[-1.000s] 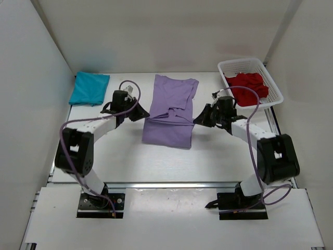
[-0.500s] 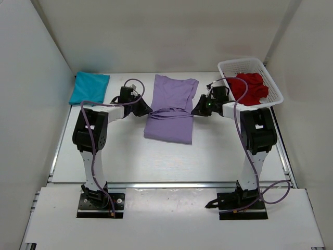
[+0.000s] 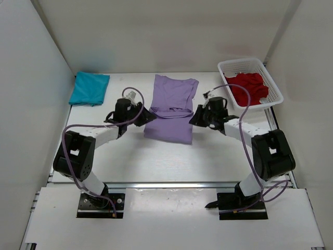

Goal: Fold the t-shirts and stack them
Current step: Fold the folded rectangular tshirt in 1/3 of the way

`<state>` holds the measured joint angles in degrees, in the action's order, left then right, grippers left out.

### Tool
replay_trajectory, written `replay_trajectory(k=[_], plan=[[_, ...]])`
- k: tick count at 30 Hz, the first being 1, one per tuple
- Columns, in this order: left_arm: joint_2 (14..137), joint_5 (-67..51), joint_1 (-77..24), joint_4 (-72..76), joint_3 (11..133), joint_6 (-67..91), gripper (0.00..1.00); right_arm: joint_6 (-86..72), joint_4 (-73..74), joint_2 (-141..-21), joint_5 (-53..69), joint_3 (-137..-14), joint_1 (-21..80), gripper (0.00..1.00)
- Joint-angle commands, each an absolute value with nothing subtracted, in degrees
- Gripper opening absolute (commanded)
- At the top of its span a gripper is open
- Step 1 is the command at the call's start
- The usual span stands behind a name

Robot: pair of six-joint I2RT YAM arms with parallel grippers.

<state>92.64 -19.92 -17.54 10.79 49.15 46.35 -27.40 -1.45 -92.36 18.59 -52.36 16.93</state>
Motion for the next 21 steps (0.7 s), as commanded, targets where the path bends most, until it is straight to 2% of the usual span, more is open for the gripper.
replay_trajectory(k=[1, 8, 15, 21], plan=[[93.8, -19.7, -20.0, 14.2, 42.8, 45.7, 0.41, -27.3, -5.8, -91.6, 16.9, -47.7, 22.8, 0.04], [99.7, -23.7, -16.5, 17.0, 36.7, 45.4, 0.36, -28.0, -5.3, -95.0, 16.1, -43.3, 24.1, 0.01], [85.4, -22.6, -19.2, 16.8, 24.4, 44.5, 0.35, -29.8, -4.5, -85.1, 14.9, -32.8, 26.5, 0.0], [72.2, -20.6, -21.6, 10.6, 22.6, 42.5, 0.39, -27.4, 2.4, -76.6, 14.6, -38.7, 27.0, 0.0]])
